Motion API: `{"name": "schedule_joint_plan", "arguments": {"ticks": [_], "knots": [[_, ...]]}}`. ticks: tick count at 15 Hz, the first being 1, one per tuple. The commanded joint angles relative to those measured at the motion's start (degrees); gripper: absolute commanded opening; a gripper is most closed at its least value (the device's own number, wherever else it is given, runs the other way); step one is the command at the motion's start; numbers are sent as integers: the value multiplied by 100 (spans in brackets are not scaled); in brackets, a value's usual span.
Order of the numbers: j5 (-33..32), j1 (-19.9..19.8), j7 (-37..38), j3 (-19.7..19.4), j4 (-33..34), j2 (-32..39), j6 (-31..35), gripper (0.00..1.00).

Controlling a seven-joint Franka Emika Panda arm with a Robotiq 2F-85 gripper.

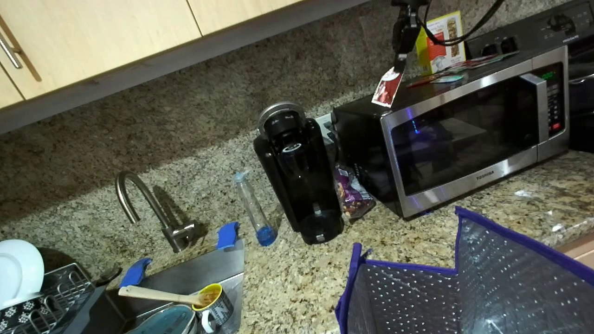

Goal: Pick the object on the microwave and put it in the bag

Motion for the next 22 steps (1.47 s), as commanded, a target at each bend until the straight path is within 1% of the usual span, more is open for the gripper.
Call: {"name": "schedule_joint_plan", "arguments": {"ticks": [1,5,6,7,10,14,17,20,22], "knots": [[574,-270,-671,206,-1091,-905,28,7],[1084,-225,-1336,326,-1596,-1275,-426,7],[1170,0,-1500,177,-1652,-1316,-658,7],[1226,58,-1655,175,-1737,-1366,-829,7],[1129,322,-1938,157,-2078,-1669,-1207,7],[943,734,-2173,194,-2768,-2172,-1440,7],[868,1068,-2226,245,-3296,-2484,-1384,7],[814,1434,-2089,356,-3824,-2661,-987,7],[766,1657,-2044,465,-4006,-2625,-701,7]]}}
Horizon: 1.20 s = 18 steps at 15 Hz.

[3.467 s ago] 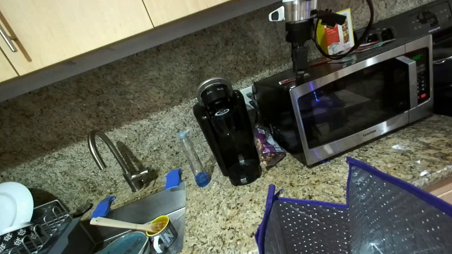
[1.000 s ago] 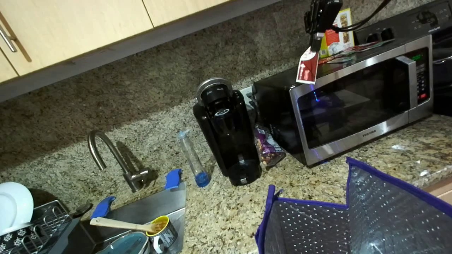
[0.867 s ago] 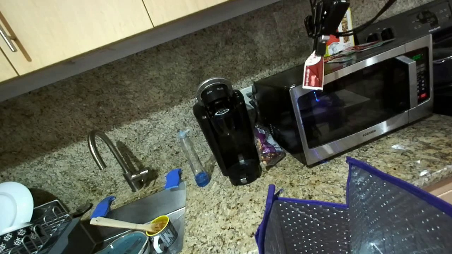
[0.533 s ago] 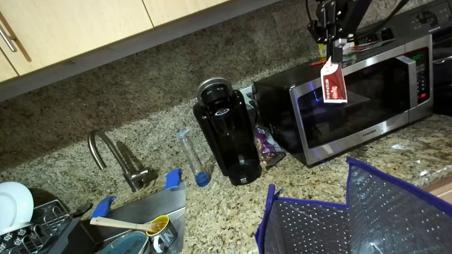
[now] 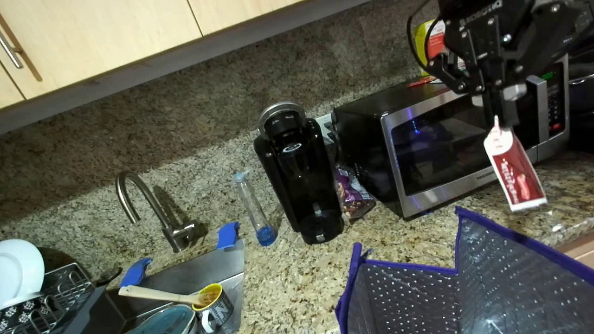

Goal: Pick the object on the microwave and put it in the bag

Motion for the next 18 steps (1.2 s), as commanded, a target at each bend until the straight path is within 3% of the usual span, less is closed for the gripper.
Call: {"name": "schedule_joint_plan", "arguments": {"ticks": [1,5,9,13,14,15,18], "knots": [[-194,332,38,189,-554,-149,667,7],[-125,668,258,417,-970,95,1711,7],[-78,818,316,550,-1472,500,3456,7],[-817,998,1098,620,-2074,1029,5026,8],[-1244,1058,1473,569,-2160,1145,5285,33],[-1647,1112,1871,512,-2210,1251,5471,33],[-2420,1148,2807,452,-2218,1376,5488,50]]}}
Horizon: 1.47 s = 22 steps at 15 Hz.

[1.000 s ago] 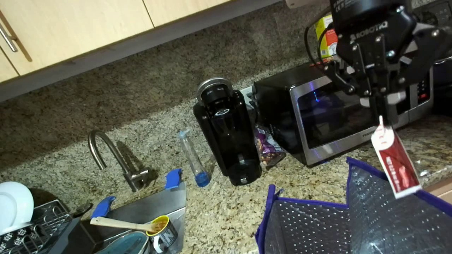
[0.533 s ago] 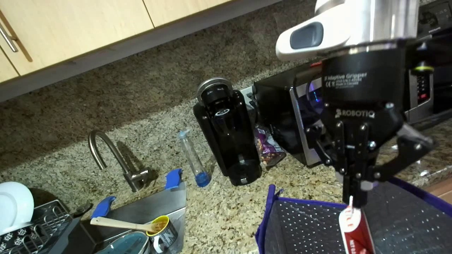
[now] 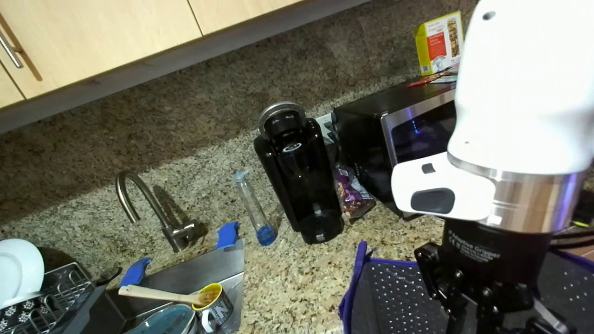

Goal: Pick the object on the microwave and put it in the bag

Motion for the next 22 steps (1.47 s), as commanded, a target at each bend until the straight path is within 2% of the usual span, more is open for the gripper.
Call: {"name": "schedule_joint_plan", "arguments": {"ticks": [1,6,7,8,11,14,16,20,22], "knots": [[-701,42,1062,-68,-28,0,-14,56],[-891,-69,1867,32,-34,-546,-496,88],[-804,-104,1915,67,-11,-649,-648,95],[-541,-189,1861,123,39,-829,-961,98],[-391,-295,1997,-15,308,-1382,-2133,100],[-194,-545,2040,-335,926,-1778,-3341,100],[-286,-748,2239,-602,1352,-1978,-3944,100],[-426,-1273,2343,-1200,2424,-1975,-5127,100],[-591,-1563,2387,-1493,2855,-1883,-5483,100]]}}
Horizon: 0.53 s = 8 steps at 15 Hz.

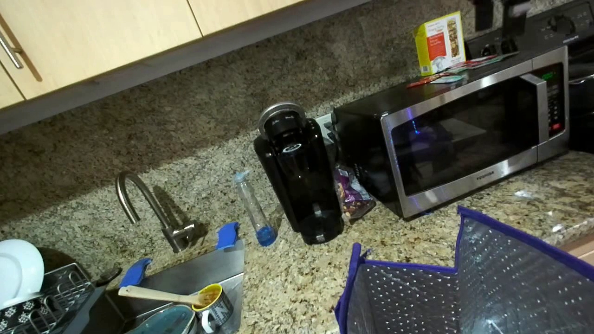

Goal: Pick the object on the microwave and put it in the bag

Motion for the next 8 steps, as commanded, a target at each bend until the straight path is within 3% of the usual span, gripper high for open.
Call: {"name": "schedule_joint_plan", "arguments": {"ticks": [1,8], "knots": [[-223,-461,279,-380,803,260,-672,100],[220,-975,755,-909,1127,695,-1332,100]]}}
